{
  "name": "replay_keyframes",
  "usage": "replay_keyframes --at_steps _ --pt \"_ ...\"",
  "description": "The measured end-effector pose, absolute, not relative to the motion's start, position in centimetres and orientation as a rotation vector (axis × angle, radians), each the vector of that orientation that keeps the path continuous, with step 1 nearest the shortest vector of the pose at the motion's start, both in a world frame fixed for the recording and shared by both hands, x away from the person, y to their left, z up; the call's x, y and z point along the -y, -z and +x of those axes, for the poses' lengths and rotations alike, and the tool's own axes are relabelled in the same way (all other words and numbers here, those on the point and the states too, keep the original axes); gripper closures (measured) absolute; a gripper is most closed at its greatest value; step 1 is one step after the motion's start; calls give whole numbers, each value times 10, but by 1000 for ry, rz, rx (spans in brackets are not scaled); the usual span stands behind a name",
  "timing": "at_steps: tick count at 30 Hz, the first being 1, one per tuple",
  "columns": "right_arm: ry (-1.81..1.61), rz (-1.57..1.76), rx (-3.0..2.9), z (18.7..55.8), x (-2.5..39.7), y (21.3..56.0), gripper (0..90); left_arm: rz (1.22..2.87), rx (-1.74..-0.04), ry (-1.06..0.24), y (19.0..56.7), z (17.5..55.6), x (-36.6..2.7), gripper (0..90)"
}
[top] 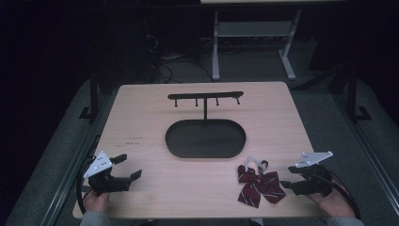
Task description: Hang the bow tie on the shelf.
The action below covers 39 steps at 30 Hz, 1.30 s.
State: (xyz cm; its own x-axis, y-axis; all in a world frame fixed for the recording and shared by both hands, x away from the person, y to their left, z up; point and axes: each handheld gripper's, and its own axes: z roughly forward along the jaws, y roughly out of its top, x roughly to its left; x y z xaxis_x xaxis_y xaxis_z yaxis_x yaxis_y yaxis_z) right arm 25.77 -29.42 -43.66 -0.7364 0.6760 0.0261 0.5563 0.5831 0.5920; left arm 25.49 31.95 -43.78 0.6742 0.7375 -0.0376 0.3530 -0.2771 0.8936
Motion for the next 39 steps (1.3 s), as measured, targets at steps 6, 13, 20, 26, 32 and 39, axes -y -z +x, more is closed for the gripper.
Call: replay_keyframes --at_steps 6,13,20,26,32,39 --pt "-841 1020 -2644 264 285 432 366 1897 -846 -484 437 256 -319 131" --pt "-833 987 -2669 272 277 425 371 1892 -855 -485 437 255 -319 131" --pt "-798 958 -2679 280 271 417 377 1894 -848 -489 437 255 -319 131" --pt "-790 941 -2704 286 265 414 384 1889 -856 -488 437 255 -318 131" --pt "-770 935 -2721 292 259 409 384 1886 -856 -488 437 255 -319 131" --pt "-755 890 -2744 297 248 402 408 1879 -856 -489 437 255 -317 131"
